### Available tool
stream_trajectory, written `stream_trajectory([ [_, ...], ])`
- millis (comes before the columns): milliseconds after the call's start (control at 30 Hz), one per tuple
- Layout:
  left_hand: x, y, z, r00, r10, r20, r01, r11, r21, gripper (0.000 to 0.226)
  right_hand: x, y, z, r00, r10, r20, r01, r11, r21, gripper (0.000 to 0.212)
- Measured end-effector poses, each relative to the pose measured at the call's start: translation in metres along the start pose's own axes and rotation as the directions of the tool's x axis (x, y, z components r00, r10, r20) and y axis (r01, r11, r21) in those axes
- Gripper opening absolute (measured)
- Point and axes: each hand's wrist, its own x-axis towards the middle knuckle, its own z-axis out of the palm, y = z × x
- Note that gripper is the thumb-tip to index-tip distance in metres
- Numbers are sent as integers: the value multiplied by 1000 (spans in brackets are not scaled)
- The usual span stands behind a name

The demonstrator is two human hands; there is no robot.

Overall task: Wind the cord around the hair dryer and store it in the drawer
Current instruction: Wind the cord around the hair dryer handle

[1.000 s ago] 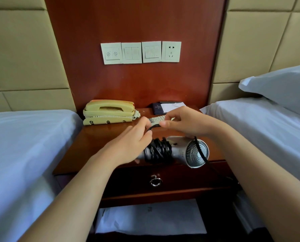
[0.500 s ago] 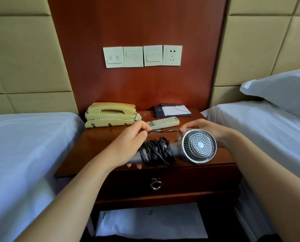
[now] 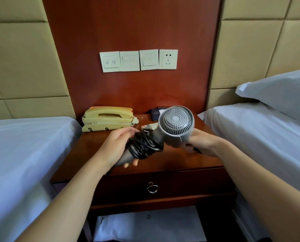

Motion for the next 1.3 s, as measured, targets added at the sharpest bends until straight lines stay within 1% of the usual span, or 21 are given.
stream_trajectory([
  [67, 4, -2, -1, 997, -11, -78, 6, 998, -68, 28, -3, -5, 5, 1000, 24, 16, -23, 999, -42, 30],
  [133, 8, -2, 0, 986, -29, -165, 11, 994, -110, 30, -6, -12, 12, 998, 25, 57, -17, 990, -140, 29],
  [200, 10, -2, 2, 962, -70, -265, 42, 993, -109, 30, -11, -23, 20, 994, 27, 107, 4, 960, -280, 27],
  [267, 10, -1, 3, 930, -108, -352, 78, 992, -99, 31, -16, -35, 30, 991, -18, 131, 72, 904, -422, 25],
  [333, 12, -5, 3, 903, -141, -406, 115, 990, -87, 32, -23, -49, 40, 982, -125, 141, 181, 841, -510, 23],
  [433, 16, -7, -1, 858, -155, -490, 170, 985, -16, 35, -31, -63, 54, 958, -241, 155, 285, 756, -589, 23],
  [567, 12, -1, 1, 834, -111, -541, 208, 970, 122, 43, -37, -71, 65, 951, -266, 157, 298, 661, -689, 23],
  [700, 4, 9, 11, 841, -92, -533, 253, 938, 237, 38, -36, -74, 79, 942, -281, 184, 318, 566, -761, 20],
  [767, 6, 8, 11, 847, -92, -524, 290, 905, 310, 43, -36, -75, 85, 939, -311, 147, 297, 520, -801, 16],
  [800, 7, 7, 11, 852, -88, -516, 297, 893, 338, 46, -36, -77, 88, 938, -326, 119, 275, 489, -828, 19],
  [867, 9, 5, 12, 873, -31, -487, 263, 870, 417, 50, -36, -78, 89, 925, -368, 94, 256, 421, -870, 23],
  [933, 8, 5, 15, 902, 4, -431, 232, 839, 493, 52, -38, -81, 90, 909, -404, 102, 267, 378, -887, 22],
  [1000, 6, 6, 19, 927, 1, -376, 216, 818, 534, 50, -39, -85, 89, 894, -437, 97, 272, 360, -892, 23],
  [1033, 4, 7, 21, 941, -7, -337, 207, 802, 560, 52, -40, -86, 87, 889, -449, 88, 267, 354, -896, 24],
  [1067, 1, 9, 22, 952, -13, -305, 193, 801, 567, 60, -40, -88, 85, 887, -455, 78, 257, 347, -902, 26],
  [1133, -5, 13, 23, 967, -31, -253, 166, 830, 532, 80, -41, -90, 80, 888, -457, 51, 218, 319, -922, 32],
  [1167, -7, 15, 24, 974, -40, -223, 154, 839, 522, 85, -41, -91, 77, 887, -460, 35, 197, 310, -930, 35],
  [1200, -9, 17, 25, 980, -49, -194, 145, 843, 518, 86, -41, -90, 74, 887, -461, 18, 181, 312, -933, 39],
  [1267, -13, 19, 26, 987, -50, -150, 121, 853, 508, 77, -40, -88, 69, 888, -461, -3, 172, 338, -925, 45],
  [1300, -14, 19, 26, 988, -48, -150, 116, 863, 491, 75, -40, -88, 67, 887, -461, -8, 175, 353, -919, 46],
])
